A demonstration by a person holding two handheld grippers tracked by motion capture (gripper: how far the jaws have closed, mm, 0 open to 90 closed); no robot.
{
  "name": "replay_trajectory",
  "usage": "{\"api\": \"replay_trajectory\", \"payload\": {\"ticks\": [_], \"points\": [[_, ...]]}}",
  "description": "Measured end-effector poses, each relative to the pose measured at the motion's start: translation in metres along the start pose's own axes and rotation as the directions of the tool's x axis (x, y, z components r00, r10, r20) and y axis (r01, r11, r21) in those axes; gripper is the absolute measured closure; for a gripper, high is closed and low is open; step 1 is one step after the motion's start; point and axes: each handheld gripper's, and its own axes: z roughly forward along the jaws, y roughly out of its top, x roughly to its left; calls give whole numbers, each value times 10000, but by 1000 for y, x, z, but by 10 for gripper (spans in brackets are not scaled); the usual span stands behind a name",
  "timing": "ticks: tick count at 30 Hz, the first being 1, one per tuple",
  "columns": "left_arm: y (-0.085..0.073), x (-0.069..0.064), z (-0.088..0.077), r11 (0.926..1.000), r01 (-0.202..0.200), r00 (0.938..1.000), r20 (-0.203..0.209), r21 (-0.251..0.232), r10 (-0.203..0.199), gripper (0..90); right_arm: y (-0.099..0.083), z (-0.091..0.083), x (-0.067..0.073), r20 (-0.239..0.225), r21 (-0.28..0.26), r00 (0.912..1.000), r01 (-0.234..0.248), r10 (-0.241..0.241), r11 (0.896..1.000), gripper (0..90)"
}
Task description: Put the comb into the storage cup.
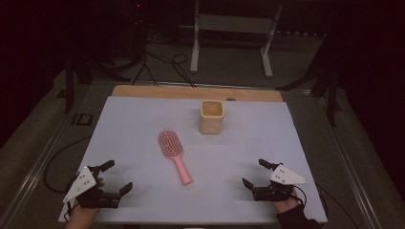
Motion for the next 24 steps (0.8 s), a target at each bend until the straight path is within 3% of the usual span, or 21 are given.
{"api": "replay_trajectory", "payload": {"ticks": [16, 24], "points": [[1, -1, 1, 10000, 5, 10000, -53, 64, -5, 0, 1, 0, 3, -65, 9, 9999, 157, -157, 9999, 87], [10, -5, 3, 10000, 49, 9999, 148, 47, -50, 0, 2, 0, 3, 33, 2, 9999, 163, -163, 9999, 86]]}}
